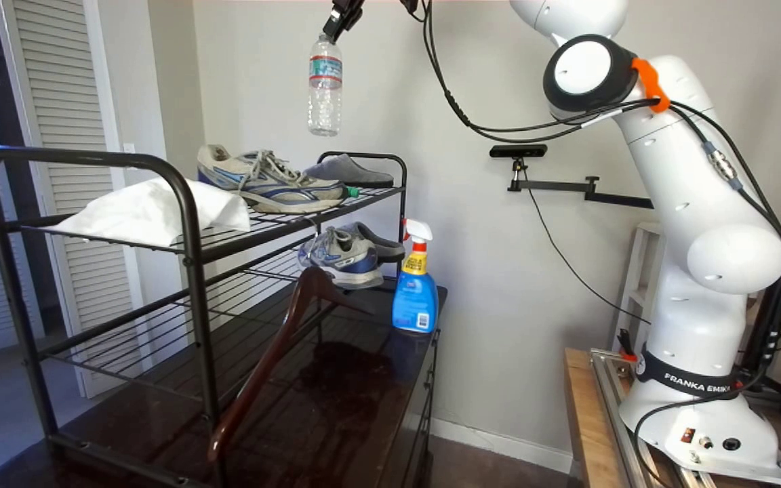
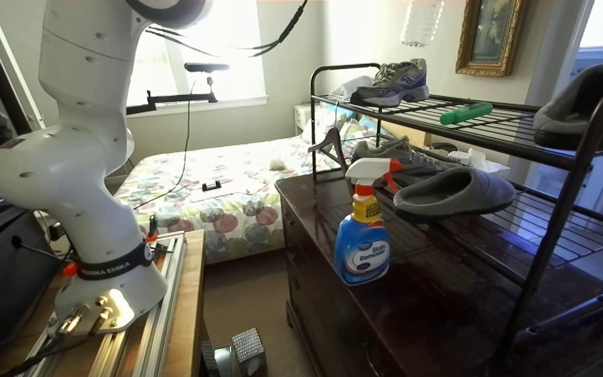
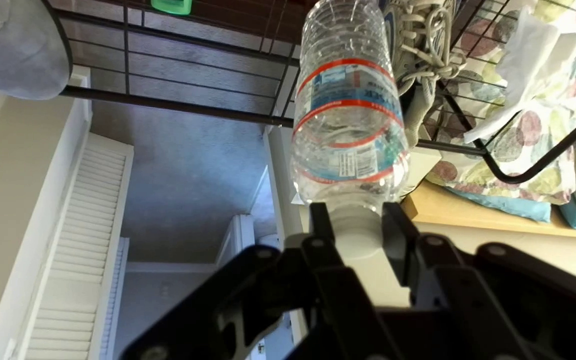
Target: Put the water bottle on the second shelf of the rack.
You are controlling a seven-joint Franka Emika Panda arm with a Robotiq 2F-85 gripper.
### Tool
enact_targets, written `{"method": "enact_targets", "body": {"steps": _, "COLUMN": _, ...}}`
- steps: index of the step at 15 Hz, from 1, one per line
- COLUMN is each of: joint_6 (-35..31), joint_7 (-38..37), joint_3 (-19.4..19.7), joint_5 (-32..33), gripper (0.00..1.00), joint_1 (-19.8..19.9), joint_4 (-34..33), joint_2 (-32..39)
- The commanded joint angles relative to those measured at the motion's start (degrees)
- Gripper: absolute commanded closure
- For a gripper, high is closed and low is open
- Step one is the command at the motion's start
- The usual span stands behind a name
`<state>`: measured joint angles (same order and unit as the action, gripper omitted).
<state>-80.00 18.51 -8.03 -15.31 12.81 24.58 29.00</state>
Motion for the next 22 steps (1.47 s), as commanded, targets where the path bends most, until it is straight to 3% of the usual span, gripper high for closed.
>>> {"method": "enact_targets", "body": {"steps": 1, "joint_6": -10.0, "joint_7": -2.5, "joint_3": -0.1, "joint_5": -2.4, "gripper": 0.92, "joint_1": 0.5, "joint_4": 0.0, "joint_2": 2.7}}
{"method": "enact_targets", "body": {"steps": 5, "joint_6": -23.5, "joint_7": -3.7, "joint_3": 3.1, "joint_5": 0.7, "gripper": 0.92, "joint_1": 3.0, "joint_4": 0.8, "joint_2": 6.2}}
{"method": "enact_targets", "body": {"steps": 9, "joint_6": -22.5, "joint_7": -8.9, "joint_3": 5.7, "joint_5": 1.4, "gripper": 0.92, "joint_1": 7.0, "joint_4": 1.9, "joint_2": 7.2}}
{"method": "enact_targets", "body": {"steps": 12, "joint_6": -15.4, "joint_7": -9.9, "joint_3": 4.2, "joint_5": -1.6, "gripper": 0.92, "joint_1": 11.0, "joint_4": 3.0, "joint_2": 6.1}}
{"method": "enact_targets", "body": {"steps": 13, "joint_6": -13.2, "joint_7": -10.2, "joint_3": 5.4, "joint_5": -0.1, "gripper": 0.92, "joint_1": 11.3, "joint_4": 3.0, "joint_2": 5.8}}
{"method": "enact_targets", "body": {"steps": 22, "joint_6": 22.7, "joint_7": -9.5, "joint_3": 6.8, "joint_5": -1.1, "gripper": 0.92, "joint_1": 18.4, "joint_4": 3.8, "joint_2": 1.4}}
